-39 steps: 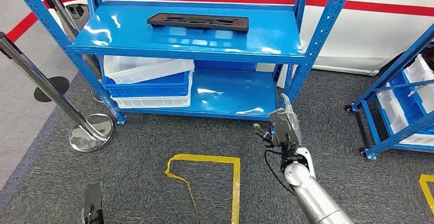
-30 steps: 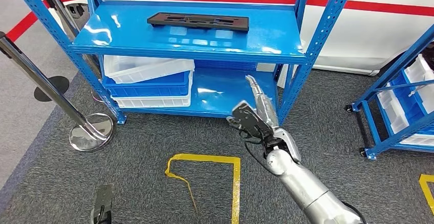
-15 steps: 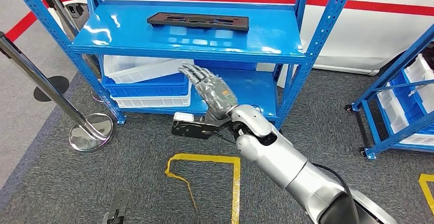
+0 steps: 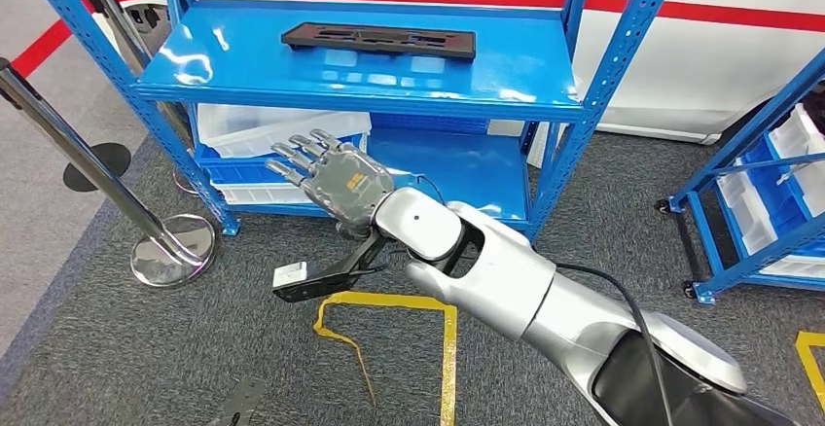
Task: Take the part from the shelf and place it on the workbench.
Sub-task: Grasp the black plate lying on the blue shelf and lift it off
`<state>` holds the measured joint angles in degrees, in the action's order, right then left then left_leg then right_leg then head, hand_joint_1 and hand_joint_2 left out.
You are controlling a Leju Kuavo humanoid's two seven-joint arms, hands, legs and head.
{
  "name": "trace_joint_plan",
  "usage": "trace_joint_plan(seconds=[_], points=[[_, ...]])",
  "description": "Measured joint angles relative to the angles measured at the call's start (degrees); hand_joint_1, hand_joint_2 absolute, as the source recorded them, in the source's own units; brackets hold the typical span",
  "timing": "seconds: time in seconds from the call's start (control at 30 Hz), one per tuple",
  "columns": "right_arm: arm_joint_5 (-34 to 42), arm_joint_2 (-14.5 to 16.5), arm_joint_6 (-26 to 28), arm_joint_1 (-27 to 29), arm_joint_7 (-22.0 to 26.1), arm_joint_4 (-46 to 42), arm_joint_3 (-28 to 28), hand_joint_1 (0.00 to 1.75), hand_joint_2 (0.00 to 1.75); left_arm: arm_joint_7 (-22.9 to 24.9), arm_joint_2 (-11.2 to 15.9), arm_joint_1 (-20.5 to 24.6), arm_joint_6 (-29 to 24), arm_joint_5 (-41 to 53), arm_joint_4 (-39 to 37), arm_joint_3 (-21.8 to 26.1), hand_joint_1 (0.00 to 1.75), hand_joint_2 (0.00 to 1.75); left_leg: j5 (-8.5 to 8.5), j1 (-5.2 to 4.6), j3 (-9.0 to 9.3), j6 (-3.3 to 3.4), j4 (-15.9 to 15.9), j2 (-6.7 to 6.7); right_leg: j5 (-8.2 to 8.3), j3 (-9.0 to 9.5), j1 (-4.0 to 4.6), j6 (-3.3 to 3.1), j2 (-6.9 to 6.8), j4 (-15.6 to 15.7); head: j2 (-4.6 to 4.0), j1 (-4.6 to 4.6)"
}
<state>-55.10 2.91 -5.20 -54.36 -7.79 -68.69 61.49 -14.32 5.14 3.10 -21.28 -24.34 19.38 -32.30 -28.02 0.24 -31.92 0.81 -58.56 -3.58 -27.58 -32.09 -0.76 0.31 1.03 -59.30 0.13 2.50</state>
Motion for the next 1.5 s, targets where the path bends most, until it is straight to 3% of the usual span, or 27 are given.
trace_joint_plan(seconds=[0.07, 0.13, 0.2, 0.27, 0.3, 0.33, 0.37, 0.43, 0.47, 0.5, 0.6, 0.67, 0.73, 0.8, 0.83, 0.87, 0.93, 1.0, 1.07, 1.17, 1.23, 1.3, 1.33, 1.37, 1.4, 1.47, 1.5], points=[[-1.3, 0.0, 0.3, 0.0, -2.4, 0.3, 0.1, 0.00, 1.75, -0.3, 0.1, 0.1, 1.5, -0.9, -0.6, -0.3, 0.00, 0.00, 0.01, -0.04, -0.07, 0.23, 0.0, 0.03, 0.13, 0.01, -0.03, 0.21, 0.08, 0.2, 0.00, 0.01], [-1.0, 0.0, 1.1, 0.0, -4.6, 0.6, -0.2, 0.00, 0.87, -0.8, 0.1, 0.2, 3.2, -2.1, -1.1, -0.4, 0.00, 0.00, 0.49, 0.33, 0.31, 0.71, 0.9, 0.18, -0.07, -0.12, 0.13, 0.57, 0.10, 0.1, 0.00, -0.04], [0.6, -0.1, 2.3, 0.0, -6.3, 1.0, -0.8, 0.00, 0.00, -1.4, 0.1, 0.3, 4.7, -3.2, -1.5, -0.4, 0.00, 0.00, 1.06, 0.75, 0.75, 1.16, 1.9, 0.41, -1.82, -1.94, 0.26, 0.91, -0.10, -3.2, 0.00, -0.17], [2.7, -0.2, 3.6, 0.3, -7.8, 1.6, -1.7, 0.00, 0.87, -1.9, 0.1, 0.4, 6.1, -4.3, -2.0, -0.4, 0.00, 0.00, 1.17, 0.76, 0.81, 1.29, 2.1, 0.57, -4.43, -5.87, 0.13, 1.14, -0.28, -10.2, 0.00, -0.24], [3.9, -0.3, 4.4, 0.5, -8.7, 1.9, -2.0, 0.00, 1.31, -2.2, 0.1, 0.4, 6.8, -4.8, -2.2, -0.4, 0.00, 0.00, 1.12, 0.78, 0.81, 1.28, 2.1, 0.59, -4.95, -7.78, 0.06, 1.23, -0.29, -13.3, 0.00, -0.24], [4.9, -0.5, 5.3, 0.9, -9.7, 2.3, -2.4, 0.00, 1.75, -2.5, 0.2, 0.4, 7.5, -5.4, -2.4, -0.4, 0.00, 0.00, 1.00, 0.83, 0.86, 1.23, 2.0, 0.57, -4.41, -9.00, -0.02, 1.31, -0.31, -14.6, 0.00, -0.25], [5.8, -0.8, 6.4, 1.3, -10.9, 2.6, -2.7, 0.00, 1.75, -2.8, 0.2, 0.4, 8.1, -6.0, -2.6, -0.4, 0.00, 0.00, 0.81, 0.90, 0.94, 1.13, 1.9, 0.49, -2.76, -9.27, -0.12, 1.36, -0.31, -13.9, 0.00, -0.26], [6.5, -1.3, 9.1, 1.7, -13.6, 3.2, -3.3, 0.00, 1.75, -3.5, 0.2, 0.4, 9.3, -7.1, -3.0, -0.4, 0.00, 0.00, 0.14, 1.06, 1.14, 0.68, 1.5, 0.25, 1.91, -7.42, -0.35, 1.35, -0.16, -7.6, 0.00, -0.24], [6.5, -1.5, 10.4, 1.7, -14.9, 3.4, -3.5, 0.00, 1.75, -3.7, 0.3, 0.5, 9.7, -7.6, -3.2, -0.4, 0.00, 0.00, -0.24, 1.03, 1.05, 0.34, 1.1, 0.14, 3.43, -6.30, -0.36, 1.24, 0.05, -4.6, 0.00, -0.25], [6.1, -1.7, 11.4, 1.7, -16.1, 3.6, -3.7, 0.00, 1.75, -3.9, 0.4, 0.6, 10.0, -8.0, -3.3, -0.4, 0.00, 0.00, -0.51, 1.01, 0.80, -0.05, 0.8, 0.06, 3.91, -5.46, -0.30, 0.96, 0.22, -2.5, 0.00, -0.22], [4.2, -2.3, 12.7, 2.1, -18.2, 4.0, -4.0, 0.00, 1.75, -4.3, 0.6, 0.7, 10.4, -8.6, -3.7, -0.4, 0.00, 0.00, -0.65, 1.07, 0.14, -1.06, 0.6, 0.01, 3.10, -4.97, 0.02, -0.15, 0.38, -0.9, 0.00, -0.10], [2.7, -2.4, 13.2, 2.2, -18.5, 4.1, -4.1, 0.00, 1.75, -4.4, 0.7, 0.7, 10.5, -8.8, -3.9, -0.5, 0.00, 0.00, -1.32, 1.11, -0.47, -1.63, -0.7, 1.19, 3.02, -4.60, -0.13, -0.81, 0.23, -0.6, 0.00, -0.01], [1.2, -2.5, 13.6, 2.2, -18.6, 4.1, -4.2, 0.00, 1.75, -4.4, 0.7, 0.9, 10.5, -8.9, -4.0, -0.5, 0.00, 0.00, -3.42, 1.07, -3.47, -2.11, -6.3, 2.69, 2.80, -4.01, -0.17, -1.42, -0.13, -0.4, 0.00, 0.21], [-0.3, -2.6, 13.7, 2.4, -18.6, 4.1, -4.3, 0.00, 1.75, -4.3, 0.7, 1.1, 10.3, -9.0, -4.1, -0.6, 0.00, 0.00, -5.55, 1.05, -8.21, -2.33, -13.9, 3.06, 2.48, -3.62, 0.05, -1.87, -0.55, -0.4, 0.00, 0.32], [-1.0, -2.6, 13.7, 2.7, -18.6, 4.1, -4.3, 0.00, 1.75, -4.3, 0.7, 1.1, 10.1, -9.0, -4.1, -0.6, 0.00, 0.00, -5.52, 1.04, -9.94, -2.30, -16.1, 3.08, 2.29, -3.41, 0.17, -2.01, -0.69, -0.4, 0.00, 0.31], [-1.7, -2.6, 13.7, 2.9, -18.6, 4.1, -4.3, 0.00, 1.75, -4.3, 0.7, 1.0, 9.9, -9.0, -4.1, -0.6, 0.00, 0.00, -4.31, 1.02, -10.63, -2.14, -16.1, 3.09, 2.08, -3.16, 0.29, -2.08, -0.77, -0.4, 0.00, 0.32], [-2.9, -2.6, 13.7, 3.0, -18.4, 4.0, -4.3, 0.00, 1.75, -4.5, 0.7, 1.0, 9.5, -9.0, -4.2, -0.6, 0.00, 0.00, 0.46, 0.79, -8.59, -1.39, -9.8, 3.24, 1.58, -2.46, 0.49, -2.06, -0.85, -0.4, 0.00, 0.32], [-4.0, -2.6, 13.7, 3.0, -18.1, 3.9, -4.4, 0.00, 1.75, -4.8, 0.9, 1.2, 9.3, -9.0, -4.3, -0.7, 0.00, 0.00, 3.26, 0.22, -5.32, -0.38, -2.6, 3.82, 1.11, -1.92, 0.74, -1.77, -0.96, -0.3, 0.00, 0.29], [-5.1, -2.7, 13.6, 3.2, -17.6, 3.7, -4.4, 0.00, 1.75, -5.2, 1.0, 1.3, 9.0, -9.0, -4.3, -0.8, 0.00, 0.00, 3.11, -0.22, -4.00, 0.21, 0.1, 4.13, 1.09, -1.64, 0.82, -1.19, -1.07, -0.3, 0.00, 0.26], [-6.2, -2.8, 13.4, 3.4, -17.2, 3.2, -4.5, 0.00, 1.75, -5.7, 1.1, 1.2, 8.7, -9.1, -4.4, -1.0, 0.00, 0.00, 3.09, 0.10, -2.98, 0.72, 1.2, 3.75, 0.61, -1.69, 0.75, -0.26, -1.13, -1.4, 0.00, 0.19], [-6.4, -2.8, 13.4, 3.4, -17.1, 2.9, -4.6, 0.00, 1.75, -5.9, 1.1, 1.3, 8.6, -9.1, -4.4, -1.1, 0.00, 0.00, 2.94, 0.33, -2.25, 1.12, 1.6, 3.53, -1.75, -4.00, 0.65, 0.19, -1.07, -5.9, 0.00, 0.05], [-6.7, -2.9, 13.3, 3.7, -17.1, 2.7, -4.6, 0.00, 1.75, -6.0, 1.1, 1.3, 8.6, -9.1, -4.4, -1.2, 0.00, 0.00, 2.48, 0.32, -1.89, 1.40, 1.6, 3.36, -4.18, -7.98, 0.55, 0.52, -1.06, -12.7, 0.00, -0.03], [-7.0, -3.1, 13.2, 4.0, -17.1, 2.7, -4.6, 0.00, 1.75, -6.0, 1.1, 1.2, 8.6, -9.1, -4.4, -1.2, 0.00, 0.00, 2.17, 0.32, -1.57, 1.41, 1.5, 3.25, -4.35, -9.55, 0.44, 0.68, -1.06, -14.8, 0.00, -0.02], [-7.3, -3.2, 13.1, 4.3, -17.1, 2.7, -4.6, 0.00, 1.75, -6.0, 1.1, 1.2, 8.6, -9.0, -4.4, -1.2, 0.00, 0.00, 1.79, 0.34, -1.13, 1.35, 1.5, 3.13, -3.42, -10.27, 0.31, 0.82, -1.07, -14.9, 0.00, -0.04], [-7.8, -3.3, 12.9, 4.4, -17.2, 2.6, -4.6, 0.00, 1.75, -6.0, 1.1, 1.1, 8.6, -9.0, -4.4, -1.3, 0.00, 0.00, 1.34, 0.37, -0.53, 1.24, 1.4, 2.99, -1.33, -9.96, 0.14, 0.94, -1.07, -13.0, 0.00, -0.04], [-8.5, -3.4, 12.6, 4.5, -17.2, 2.5, -4.6, 0.00, 1.75, -6.0, 1.1, 1.2, 8.4, -9.0, -4.4, -1.3, 0.00, 0.00, 0.31, 0.42, 0.69, 0.85, 1.3, 2.79, 3.43, -7.80, -0.09, 0.89, -0.97, -6.1, 0.00, -0.03], [-8.7, -3.5, 12.5, 4.4, -17.2, 2.5, -4.6, 0.00, 1.75, -6.0, 1.1, 1.3, 8.4, -9.0, -4.4, -1.4, 0.00, 0.00, -0.15, 0.42, 1.00, 0.56, 1.2, 2.70, 4.31, -6.91, 0.00, 0.66, -0.92, -2.9, 0.00, -0.04]])
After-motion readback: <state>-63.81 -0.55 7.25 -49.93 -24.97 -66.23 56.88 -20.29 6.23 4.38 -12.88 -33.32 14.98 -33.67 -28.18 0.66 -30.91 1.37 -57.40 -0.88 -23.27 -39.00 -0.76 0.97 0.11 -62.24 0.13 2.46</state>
